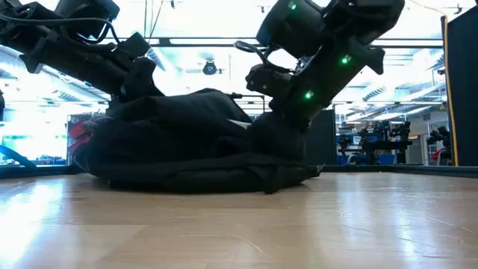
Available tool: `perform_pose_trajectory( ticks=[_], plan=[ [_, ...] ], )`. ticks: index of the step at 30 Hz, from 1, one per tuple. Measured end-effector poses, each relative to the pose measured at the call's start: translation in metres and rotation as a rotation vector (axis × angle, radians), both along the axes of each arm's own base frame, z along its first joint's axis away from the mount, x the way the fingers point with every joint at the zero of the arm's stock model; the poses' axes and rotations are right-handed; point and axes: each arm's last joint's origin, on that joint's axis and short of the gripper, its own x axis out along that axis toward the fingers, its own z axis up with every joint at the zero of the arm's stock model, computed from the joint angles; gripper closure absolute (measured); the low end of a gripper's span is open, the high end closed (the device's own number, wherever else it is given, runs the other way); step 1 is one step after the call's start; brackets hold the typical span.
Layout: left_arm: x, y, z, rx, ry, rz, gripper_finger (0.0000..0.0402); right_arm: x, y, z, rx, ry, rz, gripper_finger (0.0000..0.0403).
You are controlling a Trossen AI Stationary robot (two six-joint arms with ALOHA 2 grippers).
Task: Unpack backpack
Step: Remove the blue cellphone from black backpack
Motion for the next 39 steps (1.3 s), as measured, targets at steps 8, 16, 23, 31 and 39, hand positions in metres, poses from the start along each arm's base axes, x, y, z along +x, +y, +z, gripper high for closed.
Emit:
perform_pose_trajectory(
  ticks=[8,16,23,31,39],
  plan=[
    [0.000,0.000,0.000,-0.003,0.000,-0.010,0.0402,0.003,-0.002,0.002,-0.045,0.008,0.042,0.0394],
    [0.000,0.000,0.000,-0.004,0.002,-0.012,0.0402,-0.003,0.031,0.004,-0.060,-0.005,0.114,0.0402],
    [0.000,-0.001,0.000,-0.006,0.005,-0.019,0.0402,-0.020,0.073,0.021,-0.004,-0.057,0.207,0.0400],
    [0.000,-0.001,-0.001,-0.010,0.006,-0.029,0.0402,-0.040,0.109,0.047,0.095,-0.129,0.326,0.0402],
    [0.001,-0.002,-0.001,-0.033,0.009,-0.089,0.0402,-0.049,0.121,0.046,0.179,-0.083,0.398,0.0402]
  ],
)
